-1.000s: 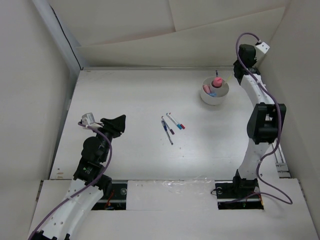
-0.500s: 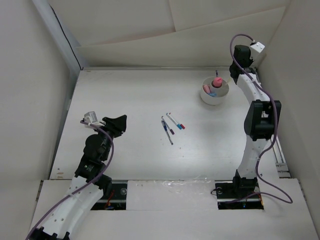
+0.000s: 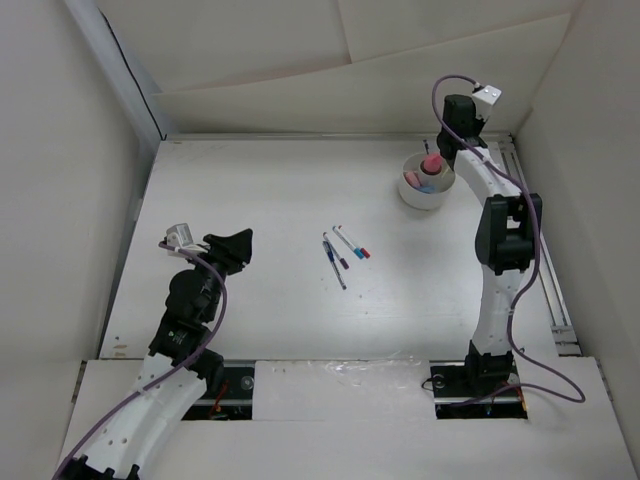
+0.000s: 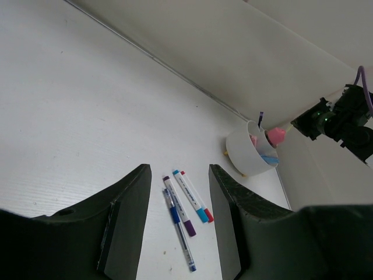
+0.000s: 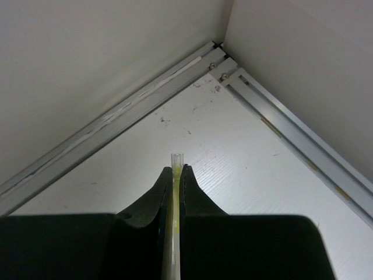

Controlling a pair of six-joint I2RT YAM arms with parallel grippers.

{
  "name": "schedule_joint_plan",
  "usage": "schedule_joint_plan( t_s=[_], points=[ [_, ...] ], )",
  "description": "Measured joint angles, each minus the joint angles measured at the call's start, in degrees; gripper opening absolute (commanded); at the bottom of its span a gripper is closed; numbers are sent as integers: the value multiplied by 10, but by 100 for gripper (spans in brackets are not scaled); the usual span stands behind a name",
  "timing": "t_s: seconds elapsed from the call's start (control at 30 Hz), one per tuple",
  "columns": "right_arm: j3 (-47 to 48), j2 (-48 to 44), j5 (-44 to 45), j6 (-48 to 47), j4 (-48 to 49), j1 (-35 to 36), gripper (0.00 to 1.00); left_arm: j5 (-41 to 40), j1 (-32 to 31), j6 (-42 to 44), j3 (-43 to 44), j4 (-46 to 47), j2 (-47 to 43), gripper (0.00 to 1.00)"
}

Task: Sort the stationery into containers
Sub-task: Place the pen in the storage box.

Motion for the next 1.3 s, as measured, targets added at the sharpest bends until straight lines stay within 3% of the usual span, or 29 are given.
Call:
schedule_joint_plan(
  t_s=[0.43, 0.73, 1.3],
  points=[
    [-33, -38, 19, -16, 36, 0, 0, 0, 0, 0, 0, 4, 4, 41],
    [58, -11, 28, -40, 47, 4, 0, 0, 0, 0, 0, 5, 7, 41],
    [113, 78, 33, -47, 49, 52, 0, -9, 0, 0, 0, 5, 11, 41]
  ],
)
